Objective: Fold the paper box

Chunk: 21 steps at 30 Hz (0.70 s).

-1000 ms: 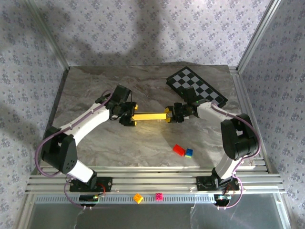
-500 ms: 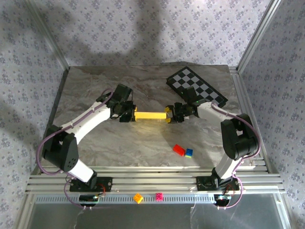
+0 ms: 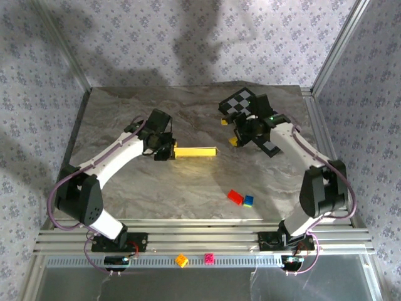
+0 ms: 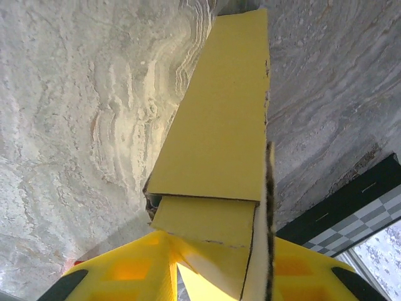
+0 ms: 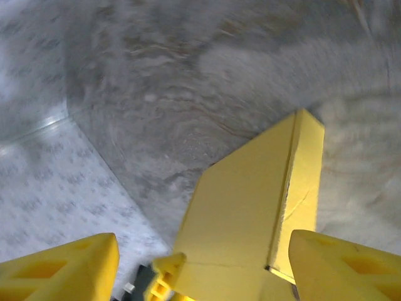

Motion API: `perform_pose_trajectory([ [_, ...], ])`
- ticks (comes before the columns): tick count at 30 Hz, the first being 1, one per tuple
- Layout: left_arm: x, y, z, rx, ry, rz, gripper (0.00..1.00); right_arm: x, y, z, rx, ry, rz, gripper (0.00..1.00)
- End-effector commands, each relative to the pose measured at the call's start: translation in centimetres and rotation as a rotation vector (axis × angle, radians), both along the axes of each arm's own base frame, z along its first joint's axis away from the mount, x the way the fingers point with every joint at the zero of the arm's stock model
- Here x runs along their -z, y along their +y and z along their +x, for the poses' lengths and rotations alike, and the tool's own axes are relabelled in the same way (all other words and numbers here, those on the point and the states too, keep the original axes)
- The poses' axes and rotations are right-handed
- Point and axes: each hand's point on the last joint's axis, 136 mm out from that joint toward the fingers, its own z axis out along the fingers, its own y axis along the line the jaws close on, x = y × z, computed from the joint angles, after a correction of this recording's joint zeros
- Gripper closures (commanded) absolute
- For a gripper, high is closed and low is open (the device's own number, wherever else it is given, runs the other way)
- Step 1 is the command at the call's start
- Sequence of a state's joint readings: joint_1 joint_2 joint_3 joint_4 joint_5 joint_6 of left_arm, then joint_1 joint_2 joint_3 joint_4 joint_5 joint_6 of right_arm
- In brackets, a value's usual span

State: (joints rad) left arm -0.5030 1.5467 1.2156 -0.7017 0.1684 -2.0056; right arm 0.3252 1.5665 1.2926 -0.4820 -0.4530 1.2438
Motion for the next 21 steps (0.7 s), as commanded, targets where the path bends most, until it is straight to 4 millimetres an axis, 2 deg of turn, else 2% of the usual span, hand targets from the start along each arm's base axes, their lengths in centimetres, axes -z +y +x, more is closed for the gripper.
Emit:
perform_pose_trajectory([
  [1, -0.9, 1.0, -0.5, 0.004, 0.016, 0.019, 0.73, -4.2, 0.6, -0.4, -0.322, -0.48, -0.233, 0.28],
  [3, -1.1, 1.1, -0.4, 0.009, 0.018, 0.023, 0.73, -5.7, 3.6, -2.9, -0.586, -0.771, -0.329, 0.27],
  [6, -1.3, 1.1, -0.5, 0.024, 0.023, 0.017, 0.73, -4.0, 7.5, -7.9, -0.982, -1.12, -0.595, 0.25],
  [8, -1.4, 1.2, -0.6, 0.035, 0.025, 0.018, 0.72, -2.6, 8.8, -9.3, -1.138, -1.256, -0.748, 0.24],
  [12, -1.5, 1.5, -1.0, 0.052, 0.039, 0.025, 0.72, 0.1, 9.3, -7.8, -1.279, -1.301, -0.975, 0.22],
  [16, -1.6, 2.1, -1.4, 0.053, 0.045, 0.03, 0.71, 0.9, 10.1, -6.2, -1.339, -1.365, -1.17, 0.19],
  [21, -1.6, 2.6, -1.5, 0.049, 0.047, 0.035, 0.72, 2.3, 11.6, -7.5, -1.506, -1.372, -1.082, 0.18],
])
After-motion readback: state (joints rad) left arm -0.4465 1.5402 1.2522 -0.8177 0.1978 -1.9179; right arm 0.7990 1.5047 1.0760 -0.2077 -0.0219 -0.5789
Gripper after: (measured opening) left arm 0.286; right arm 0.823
